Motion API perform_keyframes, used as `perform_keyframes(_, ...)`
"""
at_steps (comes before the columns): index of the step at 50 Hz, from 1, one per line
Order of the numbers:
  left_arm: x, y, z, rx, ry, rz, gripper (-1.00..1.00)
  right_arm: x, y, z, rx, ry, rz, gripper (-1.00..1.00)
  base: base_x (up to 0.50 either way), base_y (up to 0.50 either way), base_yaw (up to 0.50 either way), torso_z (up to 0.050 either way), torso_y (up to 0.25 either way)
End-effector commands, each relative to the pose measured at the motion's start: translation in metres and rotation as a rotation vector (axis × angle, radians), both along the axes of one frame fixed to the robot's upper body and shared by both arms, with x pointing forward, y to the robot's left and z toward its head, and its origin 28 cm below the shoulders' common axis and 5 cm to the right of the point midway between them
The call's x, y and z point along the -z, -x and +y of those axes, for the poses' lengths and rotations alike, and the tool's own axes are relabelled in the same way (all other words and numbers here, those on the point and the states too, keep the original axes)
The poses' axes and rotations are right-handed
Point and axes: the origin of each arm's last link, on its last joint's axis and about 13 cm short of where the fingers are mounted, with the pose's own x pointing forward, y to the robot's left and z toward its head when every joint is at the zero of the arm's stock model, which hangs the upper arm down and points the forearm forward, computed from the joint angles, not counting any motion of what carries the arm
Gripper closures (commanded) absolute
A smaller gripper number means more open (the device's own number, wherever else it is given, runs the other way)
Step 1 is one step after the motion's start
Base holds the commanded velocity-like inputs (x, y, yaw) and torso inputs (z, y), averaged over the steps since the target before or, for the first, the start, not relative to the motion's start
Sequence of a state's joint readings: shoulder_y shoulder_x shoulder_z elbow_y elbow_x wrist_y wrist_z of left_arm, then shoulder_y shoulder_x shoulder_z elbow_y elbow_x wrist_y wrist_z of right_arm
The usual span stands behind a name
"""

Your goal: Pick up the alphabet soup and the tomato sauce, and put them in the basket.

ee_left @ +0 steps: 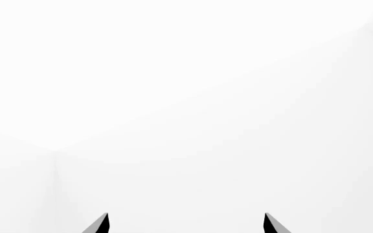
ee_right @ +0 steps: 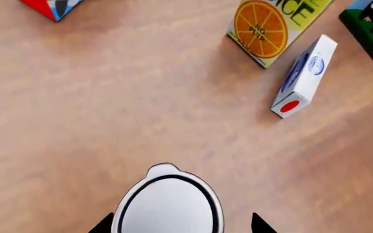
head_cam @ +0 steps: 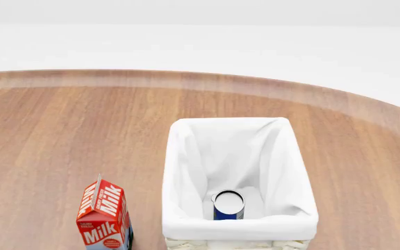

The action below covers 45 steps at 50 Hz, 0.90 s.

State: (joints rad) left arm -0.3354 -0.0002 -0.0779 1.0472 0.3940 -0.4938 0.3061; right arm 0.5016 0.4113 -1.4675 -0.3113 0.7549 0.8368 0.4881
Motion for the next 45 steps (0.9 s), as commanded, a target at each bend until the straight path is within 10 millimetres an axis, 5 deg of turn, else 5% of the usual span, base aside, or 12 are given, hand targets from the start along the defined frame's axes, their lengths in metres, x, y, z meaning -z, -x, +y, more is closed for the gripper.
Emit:
perform_keyframes(1,0.0,0.0,0.0,0.002,-0.001,-0.001,-1.0,0.007,-0.001,0.001,0.005,0.003,0.004,-1.0,0.0,0.0,0.0,0.0,0.0)
perform_keyframes(13,0.002,0.001,0.001,0.001,0.002,0.001,-1.0,0.014,0.001,0.001,0.001,0.001,0.011,-1.0,0.0,0.0,0.0,0.0,0.0)
perform_keyframes(14,0.002,0.001,0.001,0.0,0.001,0.002,-1.0,0.014,0.001,0.001,0.0,-0.003,0.007,1.0,0.0,0.0,0.0,0.0,0.0)
perform_keyframes(24,0.002,0.001,0.001,0.001,0.001,0.002,-1.0,0.011,0.0,0.0,-0.003,-0.007,-0.009,1.0,0.0,0.0,0.0,0.0,0.0)
perform_keyframes(35,0.001,0.0,-0.001,0.003,-0.001,0.002,-1.0,-0.052,0.001,-0.01,-0.032,-0.089,-0.134,1.0,0.0,0.0,0.0,0.0,0.0)
perform_keyframes(45,-0.003,-0.002,-0.001,0.004,-0.005,-0.001,-1.0,-0.083,-0.007,-0.016,-0.017,-0.123,-0.191,1.0,0.0,0.0,0.0,0.0,0.0)
